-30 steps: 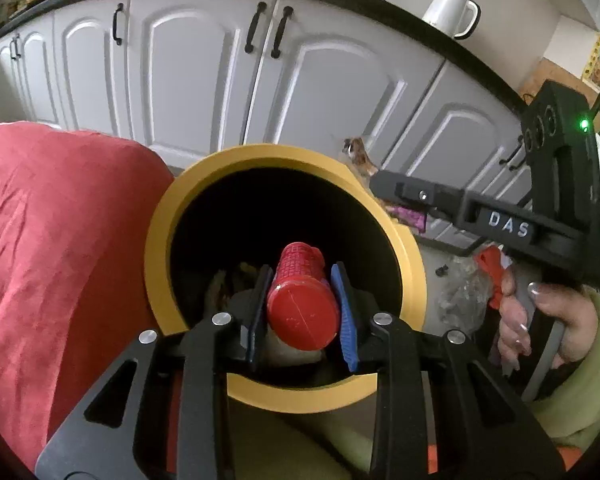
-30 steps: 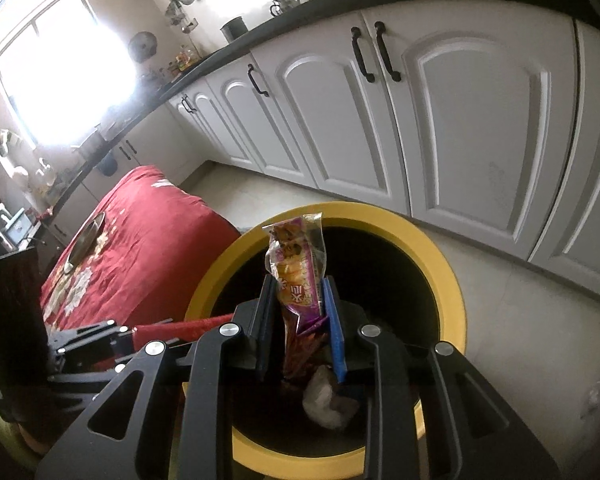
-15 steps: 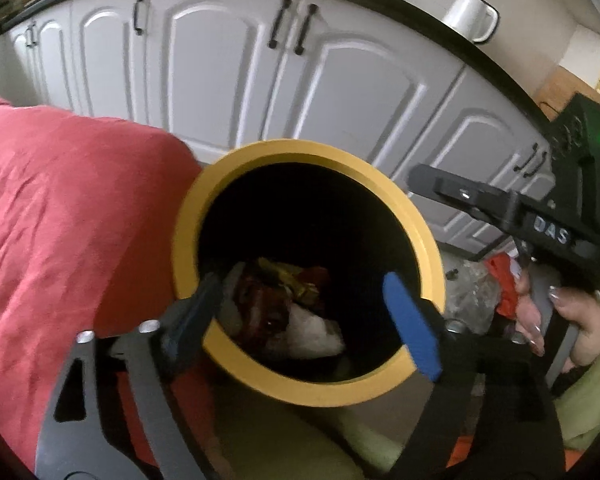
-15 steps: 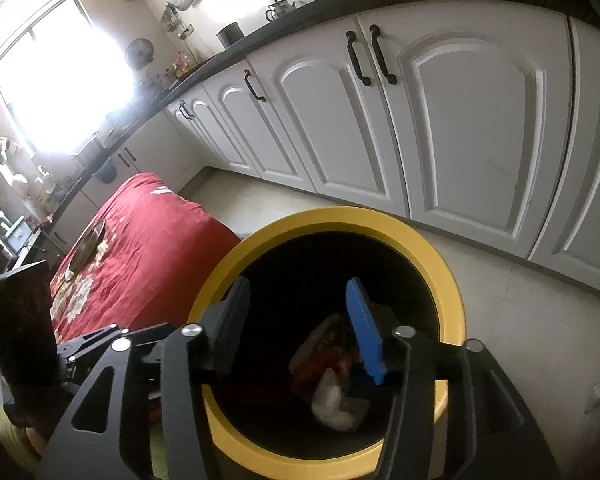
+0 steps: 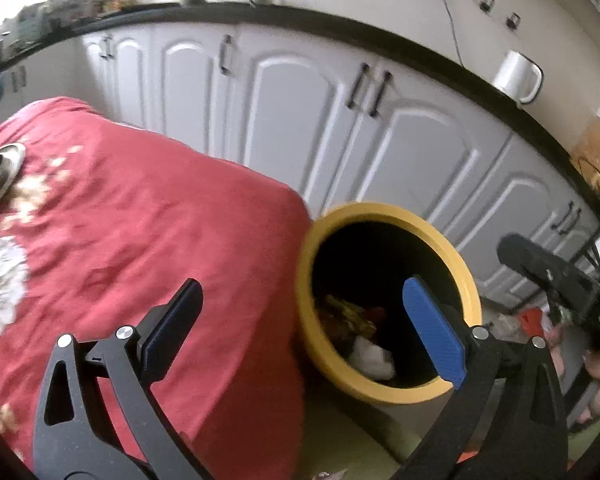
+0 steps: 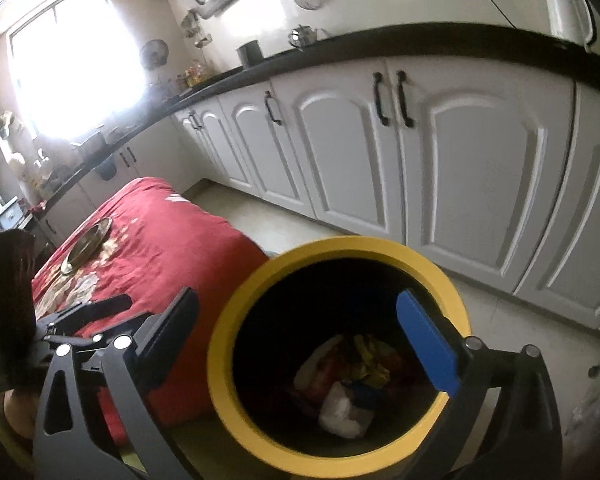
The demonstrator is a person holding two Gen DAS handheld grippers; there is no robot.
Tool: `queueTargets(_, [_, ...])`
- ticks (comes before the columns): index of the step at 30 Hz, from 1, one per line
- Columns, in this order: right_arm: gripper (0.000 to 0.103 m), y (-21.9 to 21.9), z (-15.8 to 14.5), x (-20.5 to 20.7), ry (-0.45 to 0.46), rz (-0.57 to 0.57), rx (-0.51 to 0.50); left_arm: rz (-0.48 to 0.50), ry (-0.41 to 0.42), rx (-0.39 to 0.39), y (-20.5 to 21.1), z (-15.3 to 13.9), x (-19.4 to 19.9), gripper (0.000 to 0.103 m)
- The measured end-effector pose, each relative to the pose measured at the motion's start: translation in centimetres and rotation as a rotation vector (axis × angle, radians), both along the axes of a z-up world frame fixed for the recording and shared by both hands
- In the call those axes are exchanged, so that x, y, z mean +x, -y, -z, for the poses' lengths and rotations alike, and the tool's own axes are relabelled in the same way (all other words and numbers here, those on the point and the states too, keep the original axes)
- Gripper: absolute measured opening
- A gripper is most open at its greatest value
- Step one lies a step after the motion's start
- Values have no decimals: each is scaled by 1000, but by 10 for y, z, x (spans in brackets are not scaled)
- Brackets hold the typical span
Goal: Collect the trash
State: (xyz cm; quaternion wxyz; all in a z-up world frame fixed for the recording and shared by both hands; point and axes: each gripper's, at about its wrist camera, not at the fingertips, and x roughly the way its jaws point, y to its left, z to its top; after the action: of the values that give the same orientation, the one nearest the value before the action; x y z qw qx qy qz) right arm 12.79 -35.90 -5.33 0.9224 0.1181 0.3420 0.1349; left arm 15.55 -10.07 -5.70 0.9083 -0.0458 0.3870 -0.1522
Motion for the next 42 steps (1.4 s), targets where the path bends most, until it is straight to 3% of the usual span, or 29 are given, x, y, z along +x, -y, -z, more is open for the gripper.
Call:
queueTargets(9, [96, -59, -18, -32, 0, -60, -23, -101, 106, 19, -52, -29, -39, 92])
queueTargets(16, [96, -106, -28, -65, 137, -71, -149, -138, 210, 28, -79, -46, -75, 92])
queueTargets(21, [97, -117, -29, -86, 203, -28, -140, -146, 272, 49, -84, -47, -103, 92])
queueTargets(26, [97, -119, -40, -115, 360, 35, -140, -165, 334, 50, -88, -46, -126, 92])
queueTargets(29, [97, -119, -41, -121, 405, 53, -162, -170, 363, 45, -90, -48, -133, 92])
queueTargets(42, [97, -121, -39, -121, 398, 30, -164, -179, 369, 21, -95, -50, -138, 92])
